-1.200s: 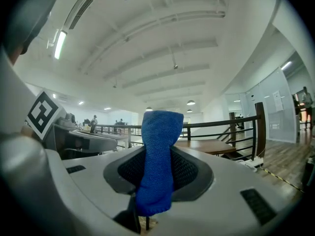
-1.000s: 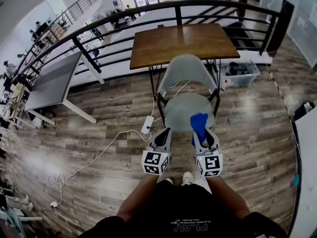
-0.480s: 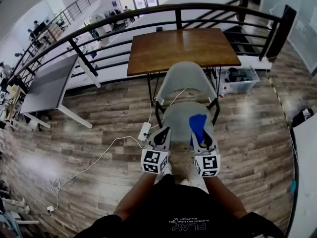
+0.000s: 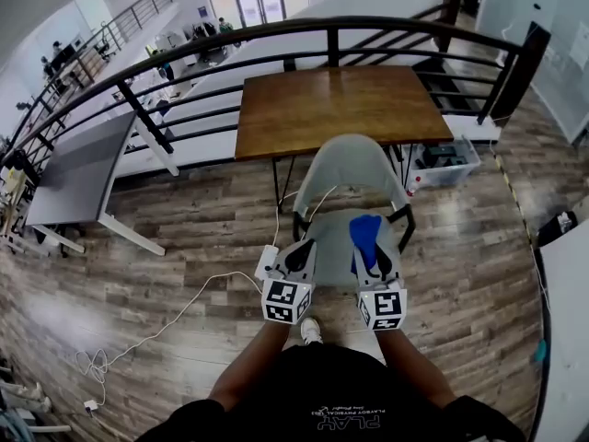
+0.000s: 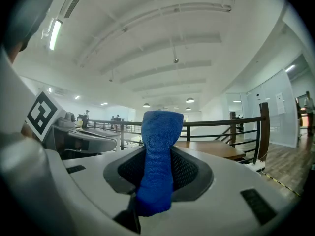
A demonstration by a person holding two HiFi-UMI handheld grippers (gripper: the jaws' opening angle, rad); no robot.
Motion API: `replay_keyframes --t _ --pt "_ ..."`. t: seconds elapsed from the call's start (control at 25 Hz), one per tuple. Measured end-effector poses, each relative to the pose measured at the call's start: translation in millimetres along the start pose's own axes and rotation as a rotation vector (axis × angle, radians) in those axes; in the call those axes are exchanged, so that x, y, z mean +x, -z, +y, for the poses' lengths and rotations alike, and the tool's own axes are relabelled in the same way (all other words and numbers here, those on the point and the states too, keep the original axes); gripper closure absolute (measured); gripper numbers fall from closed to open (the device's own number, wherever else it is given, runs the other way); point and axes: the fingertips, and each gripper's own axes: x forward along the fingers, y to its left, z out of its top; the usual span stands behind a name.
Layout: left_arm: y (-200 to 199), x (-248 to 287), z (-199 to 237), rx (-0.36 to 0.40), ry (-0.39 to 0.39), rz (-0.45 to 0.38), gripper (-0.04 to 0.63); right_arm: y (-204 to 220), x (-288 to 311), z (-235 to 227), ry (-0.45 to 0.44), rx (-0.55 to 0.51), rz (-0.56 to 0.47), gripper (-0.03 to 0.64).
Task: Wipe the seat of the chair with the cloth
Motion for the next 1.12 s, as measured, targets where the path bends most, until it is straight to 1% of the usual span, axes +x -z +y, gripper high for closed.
replay_keyframes --t 0.12,0.28,0.52,0.76,0.96,1.12 --pt "0.5 2.8 19.9 -0.004 0.014 0.005 0.594 -1.3 19.7 10.2 -0.001 -0.006 0.013 0.486" --pt "5.3 2.4 44.1 -0.019 0.012 0.009 0.594 -2.0 37.9 26.1 -0.008 -0.012 0.021 0.485" --pt "14.3 8.8 68.6 -0.039 -0.015 0.014 0.594 12.2 44.5 30.8 -0.003 -0.011 0.061 0.486" --pt "21.2 29.3 68.3 -0.058 -0.013 0.039 0.594 25.6 61.7 15.9 -0.011 0.007 0.092 0.486" --pt "23.7 53.3 67.7 -0.061 -0.031 0.067 0.594 29.9 86.7 -2.2 -0.058 0.017 0.096 0.486" --pt "16.5 83.4 66.7 -0.066 -0.052 0.077 0.594 30.7 107.9 -22.3 -0.096 0.038 0.105 0.486"
